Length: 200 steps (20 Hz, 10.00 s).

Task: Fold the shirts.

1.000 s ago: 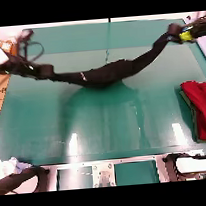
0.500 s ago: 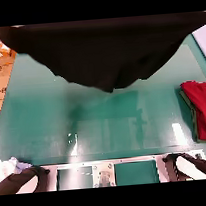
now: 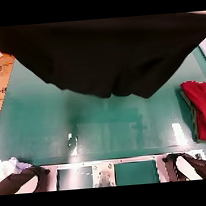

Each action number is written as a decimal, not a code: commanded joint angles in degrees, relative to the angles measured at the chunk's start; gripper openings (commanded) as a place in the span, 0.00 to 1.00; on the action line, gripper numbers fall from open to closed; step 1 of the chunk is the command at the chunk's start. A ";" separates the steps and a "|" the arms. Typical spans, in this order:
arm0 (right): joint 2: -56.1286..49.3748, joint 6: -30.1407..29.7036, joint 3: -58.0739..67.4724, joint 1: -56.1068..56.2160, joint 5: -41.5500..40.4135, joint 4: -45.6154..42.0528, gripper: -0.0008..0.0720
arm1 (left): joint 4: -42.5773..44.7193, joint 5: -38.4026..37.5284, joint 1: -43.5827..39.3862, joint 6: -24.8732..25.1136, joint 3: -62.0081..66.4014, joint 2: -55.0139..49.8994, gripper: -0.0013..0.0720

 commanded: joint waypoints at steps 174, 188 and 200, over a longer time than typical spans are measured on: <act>14.67 -10.80 -3.48 -27.76 -9.75 51.56 0.03 | -37.81 12.57 13.27 13.62 8.20 14.12 0.05; -2.08 -17.66 -17.42 -17.64 -11.10 49.37 0.03 | -20.81 18.99 13.25 6.12 -18.49 3.30 0.05; -50.82 -23.80 -10.97 -3.39 -25.73 51.12 0.03 | -32.94 37.66 13.27 13.27 -27.47 -31.82 0.05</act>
